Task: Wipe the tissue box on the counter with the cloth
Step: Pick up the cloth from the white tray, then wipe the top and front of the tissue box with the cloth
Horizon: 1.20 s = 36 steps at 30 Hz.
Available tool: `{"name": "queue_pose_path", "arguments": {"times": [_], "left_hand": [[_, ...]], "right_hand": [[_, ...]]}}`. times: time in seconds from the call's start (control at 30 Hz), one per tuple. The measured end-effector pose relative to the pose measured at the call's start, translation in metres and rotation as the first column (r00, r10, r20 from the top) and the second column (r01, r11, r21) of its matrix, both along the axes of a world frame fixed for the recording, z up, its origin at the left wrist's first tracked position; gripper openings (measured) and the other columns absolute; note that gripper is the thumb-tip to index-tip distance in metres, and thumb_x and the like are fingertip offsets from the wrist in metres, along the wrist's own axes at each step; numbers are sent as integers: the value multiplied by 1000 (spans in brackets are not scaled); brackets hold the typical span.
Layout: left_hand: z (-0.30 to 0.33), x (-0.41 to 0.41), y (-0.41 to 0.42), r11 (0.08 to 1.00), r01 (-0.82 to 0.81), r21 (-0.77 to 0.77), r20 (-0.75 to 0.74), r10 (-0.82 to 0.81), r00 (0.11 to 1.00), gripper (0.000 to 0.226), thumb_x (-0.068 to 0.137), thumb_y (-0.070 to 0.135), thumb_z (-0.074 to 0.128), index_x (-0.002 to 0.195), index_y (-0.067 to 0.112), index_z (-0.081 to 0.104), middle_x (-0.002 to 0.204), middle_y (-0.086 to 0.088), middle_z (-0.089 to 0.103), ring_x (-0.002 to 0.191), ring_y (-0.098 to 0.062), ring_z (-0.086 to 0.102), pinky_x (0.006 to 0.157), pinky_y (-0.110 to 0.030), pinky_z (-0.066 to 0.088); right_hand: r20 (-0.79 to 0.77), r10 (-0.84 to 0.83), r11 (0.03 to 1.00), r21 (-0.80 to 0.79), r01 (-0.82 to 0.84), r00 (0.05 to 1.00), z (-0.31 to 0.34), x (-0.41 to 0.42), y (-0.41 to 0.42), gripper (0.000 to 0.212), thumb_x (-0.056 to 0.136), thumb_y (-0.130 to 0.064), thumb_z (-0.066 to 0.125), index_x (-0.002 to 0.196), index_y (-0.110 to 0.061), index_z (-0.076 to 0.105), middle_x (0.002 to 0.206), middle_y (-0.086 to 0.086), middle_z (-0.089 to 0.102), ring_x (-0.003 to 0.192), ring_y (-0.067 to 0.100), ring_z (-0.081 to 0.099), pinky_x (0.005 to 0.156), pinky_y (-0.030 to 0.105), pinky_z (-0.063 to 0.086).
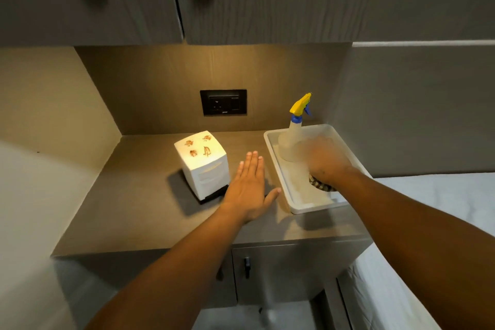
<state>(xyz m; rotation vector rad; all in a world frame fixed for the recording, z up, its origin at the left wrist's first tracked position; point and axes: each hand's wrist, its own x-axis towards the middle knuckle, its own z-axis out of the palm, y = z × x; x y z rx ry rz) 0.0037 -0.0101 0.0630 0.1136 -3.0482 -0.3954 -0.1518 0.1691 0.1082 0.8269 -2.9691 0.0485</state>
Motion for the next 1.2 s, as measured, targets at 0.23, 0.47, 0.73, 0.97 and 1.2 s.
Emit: {"name": "queue_pose_path", "arguments": {"times": [0.23, 0.47, 0.73, 0.97, 1.2], "left_hand": [[42, 32, -17, 997, -64, -35, -143, 59, 988, 98, 98, 71, 30, 162, 7, -4, 171, -12, -13, 156, -24, -18, 122, -35, -13], [59, 61, -78, 973, -222, -59, -199, 206, 958, 104, 95, 74, 37, 162, 7, -5, 172, -12, -11, 157, -27, -14, 121, -37, -13], [42, 70, -149, 941, -337, 40, -134, 339, 931, 117, 88, 82, 39, 161, 6, -12, 170, -13, -16, 155, -24, -21, 119, -34, -16], [12, 59, -175, 906, -287, 311, -33, 312, 950, 146, 65, 96, 50, 158, 12, -24, 170, -9, -20, 156, -21, -18, 120, -36, -9], [-11, 40, -175, 734, -233, 638, -22, 320, 947, 162, 50, 72, 89, 156, 29, -26, 169, -9, 14, 149, -31, 28, 113, -39, 32]], "right_hand": [[-42, 148, 981, -123, -152, 988, 44, 32, -53, 40, 102, -40, 33, 128, -9, 41, 125, 19, 43, 114, 35, 42, 86, 49, 47], [-18, 258, 942, -216, -256, 966, 62, 66, -118, 39, 102, -38, 37, 132, -13, 42, 128, 17, 43, 115, 32, 42, 88, 44, 44], [83, 315, 905, -326, -273, 945, 52, 66, -178, 42, 100, -49, 34, 131, -24, 45, 126, 9, 42, 113, 25, 43, 90, 44, 44], [134, 322, 867, -440, -235, 937, 37, 64, -217, 47, 95, -56, 36, 134, -32, 47, 111, -2, 38, 101, 15, 41, 90, 42, 46], [164, 243, 842, -524, -125, 956, 17, 68, -227, 53, 96, -54, 38, 140, -26, 49, 107, -3, 40, 104, 15, 42, 94, 40, 44]]}}
